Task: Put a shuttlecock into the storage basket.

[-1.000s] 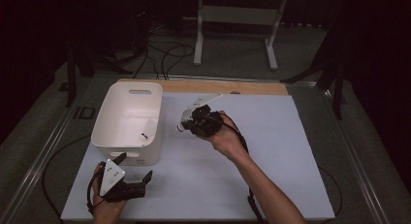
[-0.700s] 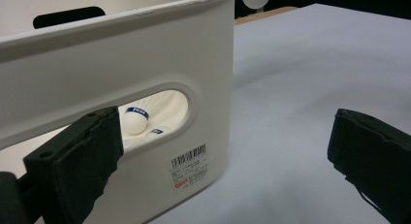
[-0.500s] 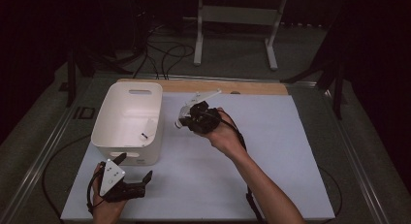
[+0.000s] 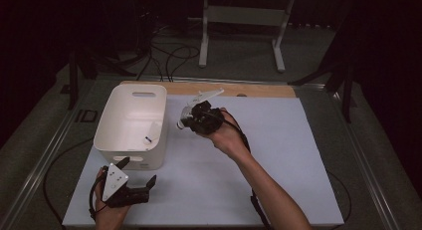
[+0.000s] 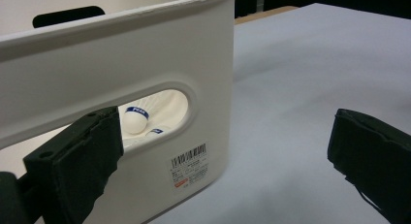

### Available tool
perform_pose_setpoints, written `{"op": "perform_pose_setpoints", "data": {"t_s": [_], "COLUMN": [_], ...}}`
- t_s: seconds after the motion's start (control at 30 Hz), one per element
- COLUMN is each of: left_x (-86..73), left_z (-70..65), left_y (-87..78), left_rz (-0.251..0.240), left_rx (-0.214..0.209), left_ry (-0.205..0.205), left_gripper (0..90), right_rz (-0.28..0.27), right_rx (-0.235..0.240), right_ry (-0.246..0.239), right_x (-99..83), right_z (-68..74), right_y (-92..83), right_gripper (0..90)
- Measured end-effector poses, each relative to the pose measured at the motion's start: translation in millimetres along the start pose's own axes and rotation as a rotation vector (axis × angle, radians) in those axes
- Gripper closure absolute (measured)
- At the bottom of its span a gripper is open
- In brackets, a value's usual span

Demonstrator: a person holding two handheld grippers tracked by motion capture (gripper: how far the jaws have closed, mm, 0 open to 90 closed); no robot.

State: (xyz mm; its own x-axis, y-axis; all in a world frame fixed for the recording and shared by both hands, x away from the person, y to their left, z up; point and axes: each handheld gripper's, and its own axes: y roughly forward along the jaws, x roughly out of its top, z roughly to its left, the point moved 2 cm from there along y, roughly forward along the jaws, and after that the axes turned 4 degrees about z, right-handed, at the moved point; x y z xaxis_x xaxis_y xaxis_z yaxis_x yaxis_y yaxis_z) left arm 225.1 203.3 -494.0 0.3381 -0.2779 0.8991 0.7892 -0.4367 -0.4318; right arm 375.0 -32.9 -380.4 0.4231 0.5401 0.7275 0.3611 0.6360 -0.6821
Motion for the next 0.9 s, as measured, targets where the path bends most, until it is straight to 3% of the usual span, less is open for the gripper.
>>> {"op": "perform_pose_setpoints", "data": {"t_s": [0.9], "left_x": [0.1], "left_z": [-0.1], "left_y": [0.0], "left_rz": [-0.001], "left_rx": [0.0], "left_ry": [0.0], "left_gripper": [0.1], "right_rz": [-0.002], "right_rx": [-0.018], "right_ry": [0.004], "right_x": [13.2], "right_z": [-4.6], "right_y": [1.3], "right_gripper": [89.8]}}
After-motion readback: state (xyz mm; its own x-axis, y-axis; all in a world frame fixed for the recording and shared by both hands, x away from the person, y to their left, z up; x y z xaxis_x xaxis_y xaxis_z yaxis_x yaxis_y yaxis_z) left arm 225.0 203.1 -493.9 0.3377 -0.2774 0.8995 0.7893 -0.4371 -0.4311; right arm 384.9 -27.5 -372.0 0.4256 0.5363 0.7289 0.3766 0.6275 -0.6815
